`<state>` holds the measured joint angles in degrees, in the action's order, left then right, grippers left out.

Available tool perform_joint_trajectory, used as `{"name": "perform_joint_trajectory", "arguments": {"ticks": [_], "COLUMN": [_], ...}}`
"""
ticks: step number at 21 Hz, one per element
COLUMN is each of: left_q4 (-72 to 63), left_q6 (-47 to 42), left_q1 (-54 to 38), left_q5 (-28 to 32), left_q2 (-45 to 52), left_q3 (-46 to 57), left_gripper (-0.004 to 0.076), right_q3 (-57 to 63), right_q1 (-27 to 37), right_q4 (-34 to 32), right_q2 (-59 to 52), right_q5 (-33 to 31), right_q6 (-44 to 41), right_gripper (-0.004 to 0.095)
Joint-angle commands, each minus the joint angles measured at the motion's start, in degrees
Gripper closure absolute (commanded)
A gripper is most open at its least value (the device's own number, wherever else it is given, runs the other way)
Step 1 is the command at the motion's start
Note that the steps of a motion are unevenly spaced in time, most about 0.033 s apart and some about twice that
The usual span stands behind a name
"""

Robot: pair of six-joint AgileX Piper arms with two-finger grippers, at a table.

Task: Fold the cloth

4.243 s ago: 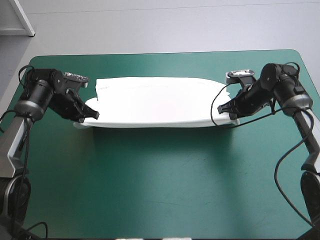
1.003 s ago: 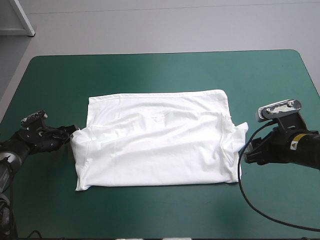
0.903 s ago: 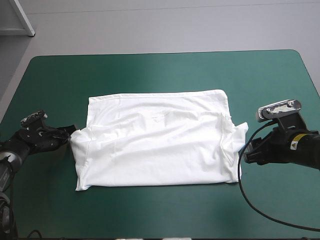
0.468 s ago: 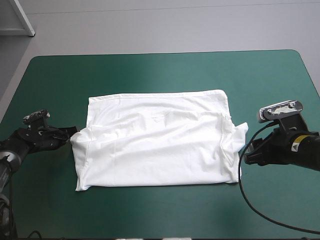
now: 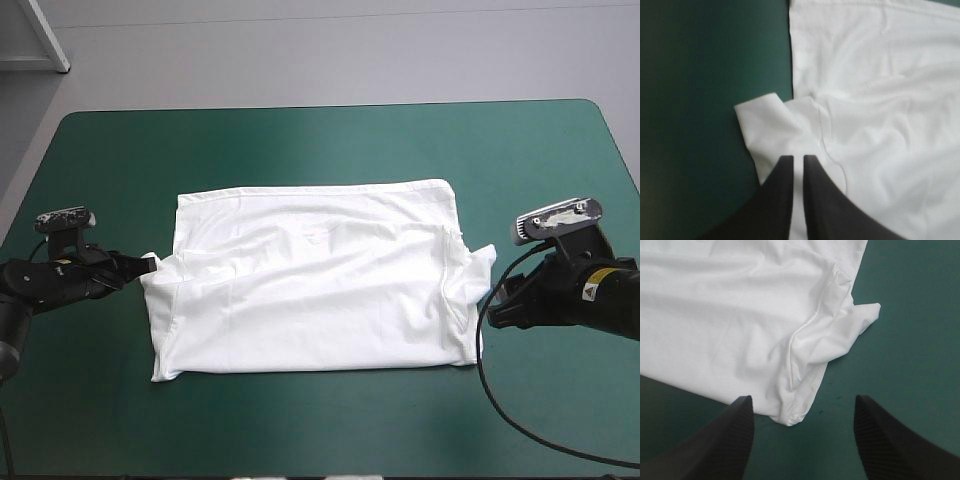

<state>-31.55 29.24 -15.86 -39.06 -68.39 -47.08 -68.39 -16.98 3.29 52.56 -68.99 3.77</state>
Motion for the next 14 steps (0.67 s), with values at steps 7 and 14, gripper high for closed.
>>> {"name": "perform_joint_trajectory", "arguments": {"ticks": [7, 14], "left_q4": [0.97, -5.07], "left_q6": [-8.8, -8.25], "left_q1": [-0.2, -0.2], "left_q5": [9.21, 15.47], "left_q2": [-0.92, -15.91], "left_q3": [-1.76, -1.67], "left_gripper": [0.0114, 0.0148], "right_q3": [-1.35, -1.35], "right_q1": [-0.05, -0.05], "right_q4": [0.93, 0.7], "right_q2": [-1.44, -2.92], "right_q5": [1.39, 1.39], "right_q6": [1.38, 0.34], "right_gripper": [0.0355, 0.0355]}}
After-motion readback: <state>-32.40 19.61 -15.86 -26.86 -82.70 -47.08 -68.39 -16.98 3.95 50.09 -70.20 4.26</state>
